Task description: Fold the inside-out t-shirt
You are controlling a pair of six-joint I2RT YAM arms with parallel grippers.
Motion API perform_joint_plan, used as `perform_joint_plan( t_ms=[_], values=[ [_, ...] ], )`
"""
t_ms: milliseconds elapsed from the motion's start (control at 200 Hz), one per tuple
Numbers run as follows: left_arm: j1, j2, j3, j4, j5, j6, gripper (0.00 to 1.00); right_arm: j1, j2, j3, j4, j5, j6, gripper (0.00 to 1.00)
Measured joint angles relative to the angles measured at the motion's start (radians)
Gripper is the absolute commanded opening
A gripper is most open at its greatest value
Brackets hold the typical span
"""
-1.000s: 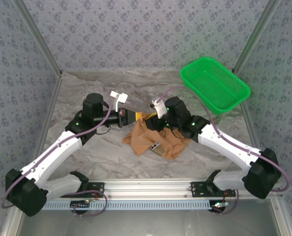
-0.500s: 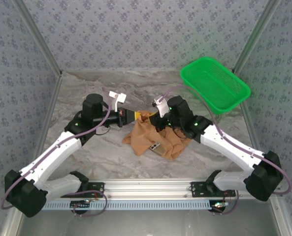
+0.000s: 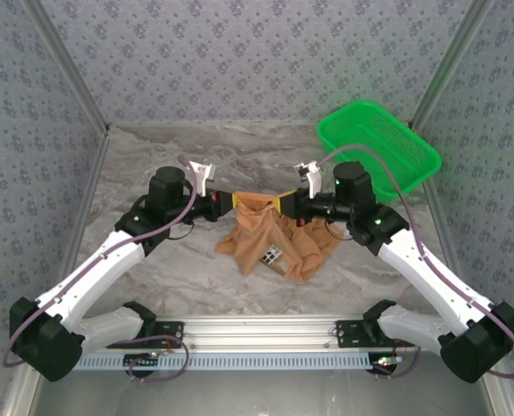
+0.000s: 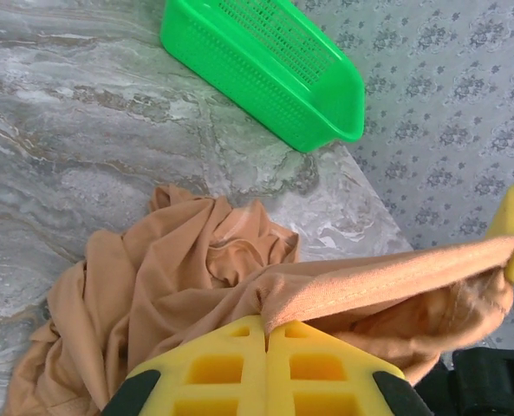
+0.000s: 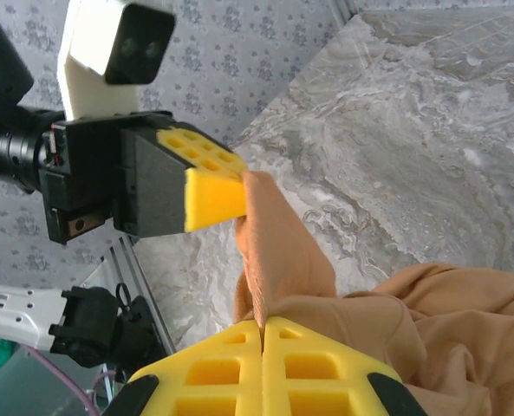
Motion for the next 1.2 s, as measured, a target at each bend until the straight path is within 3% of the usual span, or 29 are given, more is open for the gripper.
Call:
perform_joint_plan(
  t_ms=[135, 410, 595, 720, 854, 964, 1019, 1114, 1199],
  values=[
    [0.011, -0.002, -0.016, 0.021, 0.034, -0.002, 0.00, -0.068, -0.010, -0.016, -0.009, -0.001, 0.058, 0.00],
    [0.042, -0.042, -0.077, 0.156, 0.217, -0.068, 0.00, -0.057, 0.009, 0.032, -0.170, 0.201, 0.036, 0.00],
    [0.042, -0.043, -0.053, 0.053, 0.105, -0.057, 0.00, -0.039, 0.010, 0.034, -0.174, 0.209, -0.016, 0.00],
    [0.051, -0.023, -0.035, -0.016, 0.021, -0.036, 0.09, -0.047, 0.008, 0.027, -0.169, 0.201, -0.045, 0.00],
    [0.057, 0.008, -0.034, -0.043, 0.004, -0.017, 0.14, -0.064, 0.007, 0.000, -0.171, 0.159, -0.073, 0.00],
    [0.049, 0.020, -0.034, -0.045, 0.021, -0.010, 0.00, -0.066, 0.007, -0.013, -0.174, 0.144, -0.090, 0.00],
    [0.044, 0.021, -0.034, -0.045, 0.026, -0.008, 0.00, -0.058, 0.007, -0.019, -0.173, 0.151, -0.100, 0.00],
    [0.031, 0.021, -0.034, -0.044, 0.039, -0.005, 0.00, -0.003, 0.012, -0.035, -0.151, 0.179, -0.108, 0.17],
    [0.015, 0.021, -0.032, -0.048, 0.045, -0.005, 0.00, 0.070, 0.045, -0.046, -0.115, 0.195, -0.112, 0.20]
  ],
)
